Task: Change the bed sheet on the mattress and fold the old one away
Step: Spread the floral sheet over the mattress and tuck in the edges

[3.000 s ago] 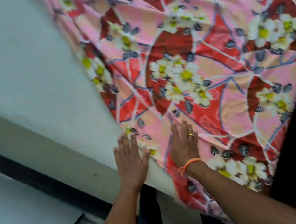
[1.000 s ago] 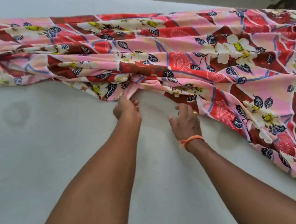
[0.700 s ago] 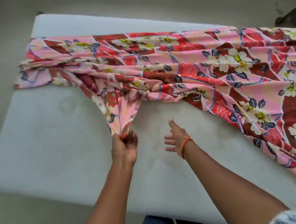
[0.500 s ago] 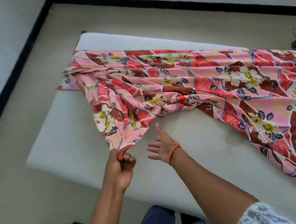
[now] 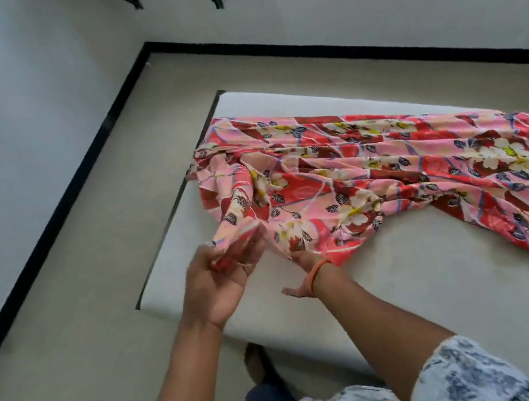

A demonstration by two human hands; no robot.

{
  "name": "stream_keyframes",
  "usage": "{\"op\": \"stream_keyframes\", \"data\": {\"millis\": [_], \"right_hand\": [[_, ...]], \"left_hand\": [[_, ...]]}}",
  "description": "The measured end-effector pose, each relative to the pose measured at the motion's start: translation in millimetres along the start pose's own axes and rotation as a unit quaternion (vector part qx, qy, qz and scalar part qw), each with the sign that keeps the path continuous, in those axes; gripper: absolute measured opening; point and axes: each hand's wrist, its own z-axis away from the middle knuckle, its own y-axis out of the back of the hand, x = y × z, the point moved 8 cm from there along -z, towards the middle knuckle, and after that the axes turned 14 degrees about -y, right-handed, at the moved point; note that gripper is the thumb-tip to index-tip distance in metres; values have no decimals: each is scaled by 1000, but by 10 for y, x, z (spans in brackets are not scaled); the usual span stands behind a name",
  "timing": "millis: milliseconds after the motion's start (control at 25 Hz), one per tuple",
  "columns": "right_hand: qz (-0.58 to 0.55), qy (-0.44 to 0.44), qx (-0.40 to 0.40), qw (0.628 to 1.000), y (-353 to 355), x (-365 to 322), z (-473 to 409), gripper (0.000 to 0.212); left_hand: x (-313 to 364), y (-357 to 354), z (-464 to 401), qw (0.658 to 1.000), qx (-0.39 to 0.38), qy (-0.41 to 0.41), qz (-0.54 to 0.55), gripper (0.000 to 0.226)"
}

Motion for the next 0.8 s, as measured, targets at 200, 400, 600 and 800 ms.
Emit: {"op": "stream_keyframes", "data": {"millis": [200, 400, 600, 800], "right_hand": [[-294, 59, -87, 950, -601, -41, -187, 47], [-262, 115, -114, 952, -1023, -529, -51, 41], [-303, 123, -59, 943, -1324, -641, -118, 4], [-466, 226, 5, 855, -1179, -605, 171, 19]], "left_hand": [[1081, 443, -411, 999, -7, 16, 38, 62], [1496, 646, -741, 994, -10, 67, -81, 44], [1849, 868, -1092, 992, 54, 34, -107, 48], [2136, 1196, -1615, 989, -4, 117, -89, 30]]}}
